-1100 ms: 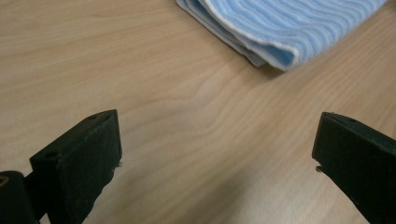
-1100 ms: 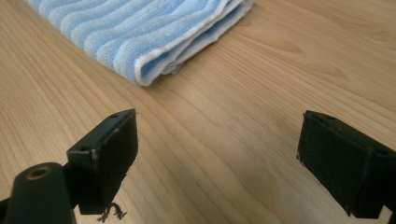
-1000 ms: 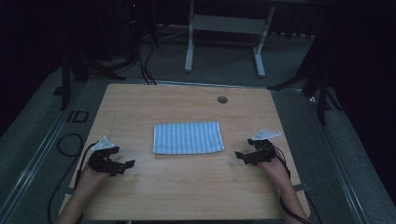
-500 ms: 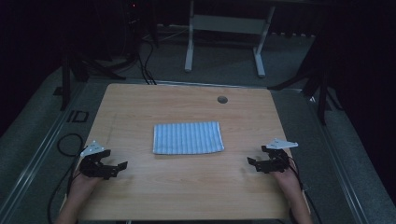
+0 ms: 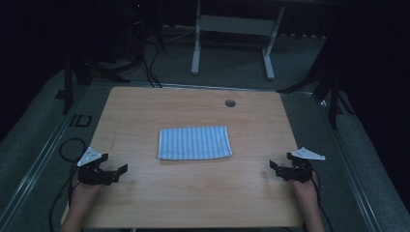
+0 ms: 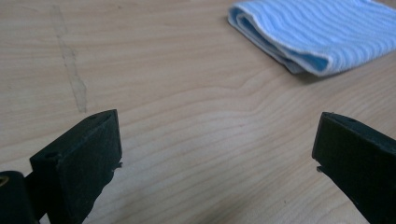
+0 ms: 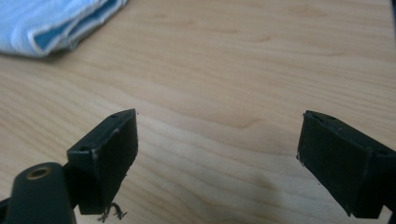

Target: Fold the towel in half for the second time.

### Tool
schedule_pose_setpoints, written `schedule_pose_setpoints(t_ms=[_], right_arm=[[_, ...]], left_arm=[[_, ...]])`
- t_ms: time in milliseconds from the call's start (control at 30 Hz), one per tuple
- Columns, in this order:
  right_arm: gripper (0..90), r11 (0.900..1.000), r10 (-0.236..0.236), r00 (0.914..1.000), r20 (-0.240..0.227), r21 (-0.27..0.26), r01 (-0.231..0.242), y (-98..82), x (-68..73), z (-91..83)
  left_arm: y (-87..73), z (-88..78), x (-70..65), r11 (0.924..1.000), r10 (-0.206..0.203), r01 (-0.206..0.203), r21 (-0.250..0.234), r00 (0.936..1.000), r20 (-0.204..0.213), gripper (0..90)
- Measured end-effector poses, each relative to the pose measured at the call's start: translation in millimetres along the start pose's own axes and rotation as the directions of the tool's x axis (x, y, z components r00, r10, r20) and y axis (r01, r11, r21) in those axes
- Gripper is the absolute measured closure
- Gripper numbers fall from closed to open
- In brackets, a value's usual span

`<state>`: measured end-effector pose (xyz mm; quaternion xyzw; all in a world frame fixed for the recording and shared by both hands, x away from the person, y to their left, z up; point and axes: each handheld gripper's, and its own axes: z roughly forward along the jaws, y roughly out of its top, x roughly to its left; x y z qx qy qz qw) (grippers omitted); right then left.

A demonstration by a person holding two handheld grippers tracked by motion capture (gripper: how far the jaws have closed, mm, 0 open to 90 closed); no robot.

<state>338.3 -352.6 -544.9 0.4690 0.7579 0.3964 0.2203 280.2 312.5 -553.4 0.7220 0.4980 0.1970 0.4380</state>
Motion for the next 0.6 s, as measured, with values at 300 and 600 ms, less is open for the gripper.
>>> schedule_pose_setpoints(t_ms=[300,600], right_arm=[[12.4,0.999,0.037,0.9977,0.057,-0.029,-0.036,-3.5,-8.8,-2.8],[12.4,1.0,0.023,0.9979,0.061,-0.016,-0.022,-3.4,-7.2,-1.4]], left_arm=[[-2.2,0.6,-0.8,1.0,0.009,-0.009,0.002,0.9999,-0.009,1.4],[-2.4,-1.3,-0.8,1.0,0.002,-0.002,-0.008,1.0,-0.006,1.4]])
